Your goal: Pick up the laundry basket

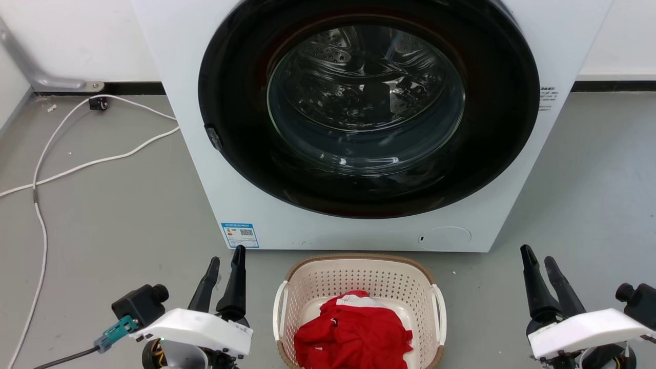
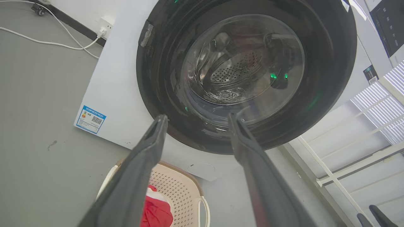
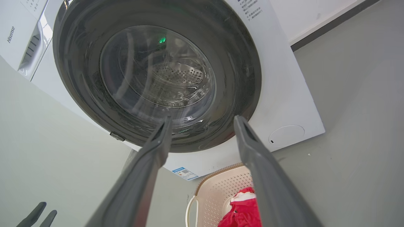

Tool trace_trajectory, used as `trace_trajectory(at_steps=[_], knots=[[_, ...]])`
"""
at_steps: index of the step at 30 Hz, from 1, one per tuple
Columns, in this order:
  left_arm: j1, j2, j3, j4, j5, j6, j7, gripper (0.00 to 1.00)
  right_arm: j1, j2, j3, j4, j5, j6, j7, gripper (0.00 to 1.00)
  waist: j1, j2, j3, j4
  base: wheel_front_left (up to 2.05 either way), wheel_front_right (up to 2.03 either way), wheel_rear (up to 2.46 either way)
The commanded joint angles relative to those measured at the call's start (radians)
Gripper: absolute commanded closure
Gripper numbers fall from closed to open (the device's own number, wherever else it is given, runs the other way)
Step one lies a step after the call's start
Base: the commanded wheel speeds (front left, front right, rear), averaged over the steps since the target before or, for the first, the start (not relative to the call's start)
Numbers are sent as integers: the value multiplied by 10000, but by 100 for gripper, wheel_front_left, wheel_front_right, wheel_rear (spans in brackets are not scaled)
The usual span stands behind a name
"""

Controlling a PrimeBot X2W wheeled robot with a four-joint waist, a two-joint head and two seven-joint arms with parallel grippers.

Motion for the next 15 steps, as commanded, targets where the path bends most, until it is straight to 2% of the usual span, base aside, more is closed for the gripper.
trace_trajectory(at_steps=[1, 15], knots=[[-91, 31, -94, -63, 424, 34, -119, 0, 30, -2, 17, -181, -378, 15, 6, 0, 0, 0, -2, 10, 0, 0, 0], [-75, 27, -388, 134, 1973, 171, -484, 0, 268, 1, 39, -418, -1854, 17, -33, 0, 0, 0, -59, 68, 0, 0, 0]])
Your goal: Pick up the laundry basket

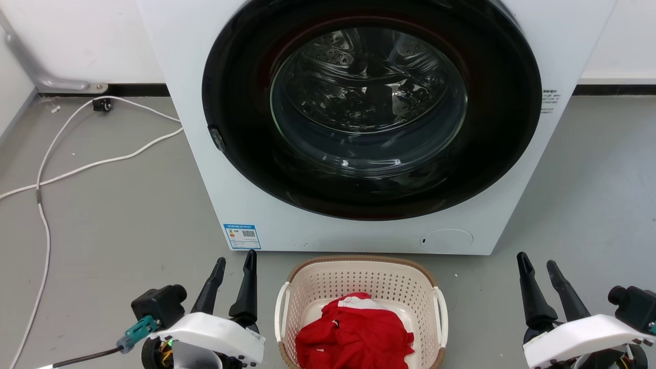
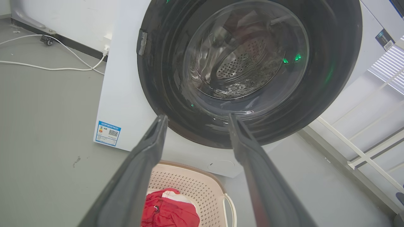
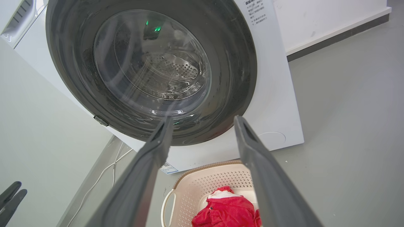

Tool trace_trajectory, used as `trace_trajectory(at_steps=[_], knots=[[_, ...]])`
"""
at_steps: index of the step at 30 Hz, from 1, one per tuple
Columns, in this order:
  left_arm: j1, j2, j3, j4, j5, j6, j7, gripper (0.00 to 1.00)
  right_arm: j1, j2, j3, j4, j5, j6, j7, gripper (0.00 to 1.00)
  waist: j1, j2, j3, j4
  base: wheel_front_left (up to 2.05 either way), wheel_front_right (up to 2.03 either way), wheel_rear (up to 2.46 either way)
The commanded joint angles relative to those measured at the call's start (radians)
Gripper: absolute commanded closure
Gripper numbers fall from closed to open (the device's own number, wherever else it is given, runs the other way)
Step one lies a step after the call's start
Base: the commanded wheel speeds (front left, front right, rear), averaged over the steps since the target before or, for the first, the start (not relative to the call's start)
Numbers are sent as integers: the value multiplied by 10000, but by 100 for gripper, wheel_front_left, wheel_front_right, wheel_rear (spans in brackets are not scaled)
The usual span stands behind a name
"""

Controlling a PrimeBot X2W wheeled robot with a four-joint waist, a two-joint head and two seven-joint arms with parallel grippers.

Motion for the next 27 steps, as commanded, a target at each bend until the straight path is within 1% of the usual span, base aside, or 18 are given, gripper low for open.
trace_trajectory(at_steps=[1, 15, 27], knots=[[-64, 25, -60, -65, 276, 38, -92, 0, 17, -1, 5, -172, -296, 16, -23, 0, 0, 0, -12, 8, 0, 0, 0], [51, 21, -341, 98, 1609, 144, -439, 0, 249, 1, 20, -427, -1713, 19, 23, 0, 0, 0, -86, -4, 0, 0, 0], [-18, 19, -382, 199, 2749, 217, -703, 0, 291, 3, -42, -507, -2778, 20, 64, 0, 0, 0, -24, -9, 0, 0, 0]])
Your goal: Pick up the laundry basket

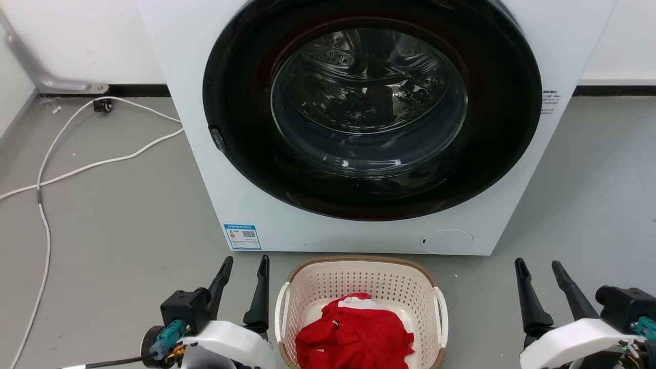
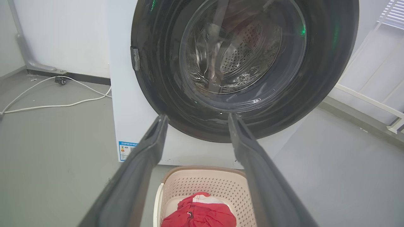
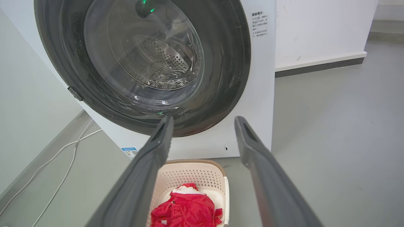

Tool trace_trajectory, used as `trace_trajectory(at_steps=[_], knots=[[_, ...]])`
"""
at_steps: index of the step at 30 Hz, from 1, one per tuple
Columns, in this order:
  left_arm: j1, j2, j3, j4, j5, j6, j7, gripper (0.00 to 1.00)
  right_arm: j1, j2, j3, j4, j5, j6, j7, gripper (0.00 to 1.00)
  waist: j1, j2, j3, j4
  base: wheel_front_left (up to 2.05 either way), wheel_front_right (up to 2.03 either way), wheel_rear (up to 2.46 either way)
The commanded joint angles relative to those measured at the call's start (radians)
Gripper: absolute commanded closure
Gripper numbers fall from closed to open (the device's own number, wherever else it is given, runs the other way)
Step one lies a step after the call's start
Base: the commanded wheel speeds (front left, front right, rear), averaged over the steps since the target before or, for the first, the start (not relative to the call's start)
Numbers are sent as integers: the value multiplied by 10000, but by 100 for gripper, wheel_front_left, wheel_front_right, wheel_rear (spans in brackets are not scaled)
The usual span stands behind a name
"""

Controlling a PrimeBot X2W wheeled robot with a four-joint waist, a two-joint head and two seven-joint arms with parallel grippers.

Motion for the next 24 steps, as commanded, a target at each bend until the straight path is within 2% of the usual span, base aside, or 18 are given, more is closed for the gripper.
trace_trajectory(at_steps=[1, 24], knots=[[-35, 19, -11, -22, 262, 49, -91, 0, 63, 1, -31, -114, -257, 19, -7, 0, 0, 0, 4, 0, 0, 0, 0], [-130, 16, 174, -193, 1934, 182, -526, 0, 164, 5, -139, -483, -1839, 12, 45, 0, 0, 0, 5, 7, 0, 0, 0]])
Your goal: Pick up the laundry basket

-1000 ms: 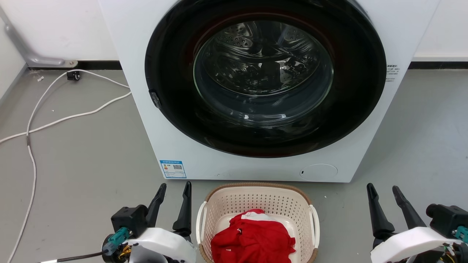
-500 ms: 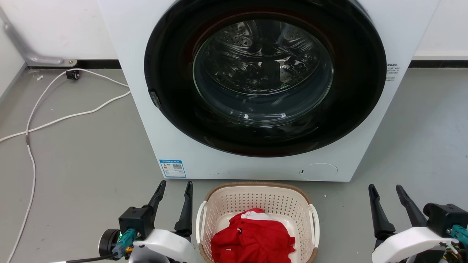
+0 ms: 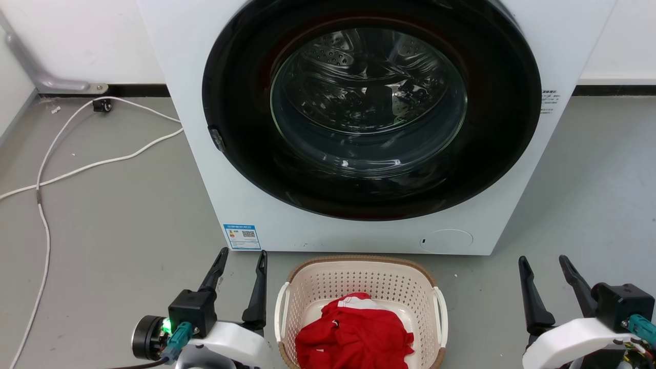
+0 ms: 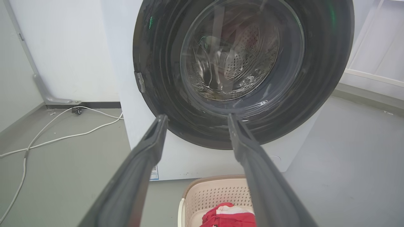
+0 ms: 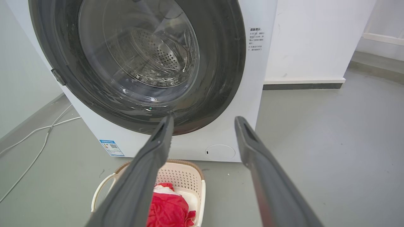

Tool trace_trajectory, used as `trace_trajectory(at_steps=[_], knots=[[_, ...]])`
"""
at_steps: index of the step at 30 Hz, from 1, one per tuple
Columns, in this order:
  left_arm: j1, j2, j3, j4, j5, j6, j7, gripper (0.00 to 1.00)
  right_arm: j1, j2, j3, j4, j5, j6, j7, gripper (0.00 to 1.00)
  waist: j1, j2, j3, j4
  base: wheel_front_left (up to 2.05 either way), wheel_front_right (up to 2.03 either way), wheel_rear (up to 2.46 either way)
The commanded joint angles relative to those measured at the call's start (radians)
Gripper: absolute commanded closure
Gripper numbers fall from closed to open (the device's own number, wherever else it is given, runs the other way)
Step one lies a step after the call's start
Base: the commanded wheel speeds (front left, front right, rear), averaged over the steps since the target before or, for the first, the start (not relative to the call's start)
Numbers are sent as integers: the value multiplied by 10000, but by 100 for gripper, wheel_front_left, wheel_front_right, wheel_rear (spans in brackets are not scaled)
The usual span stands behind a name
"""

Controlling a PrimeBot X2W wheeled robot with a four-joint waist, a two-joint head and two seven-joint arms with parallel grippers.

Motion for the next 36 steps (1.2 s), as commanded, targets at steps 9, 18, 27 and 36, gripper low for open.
trace_trajectory(at_steps=[9, 18, 27, 36], knots=[[-58, 10, 381, -135, 246, 73, -173, 0, 165, 7, -66, -275, -232, -3, -24, 0, 0, 0, -7, 34, 0, 0, 0], [2, 8, 554, -7, 37, 78, -170, 0, 169, 7, -113, -179, 23, -3, -55, 0, 0, 0, -7, 41, 0, 0, 0], [-63, 7, 553, 86, 22, 50, -170, 0, 176, 7, -130, -136, 19, -3, -61, 0, 0, 0, 16, 45, 0, 0, 0], [-145, 6, 538, 49, 95, 42, -169, 0, 215, 8, -203, -186, -13, -3, -6, 0, 0, 0, 45, 52, 0, 0, 0]])
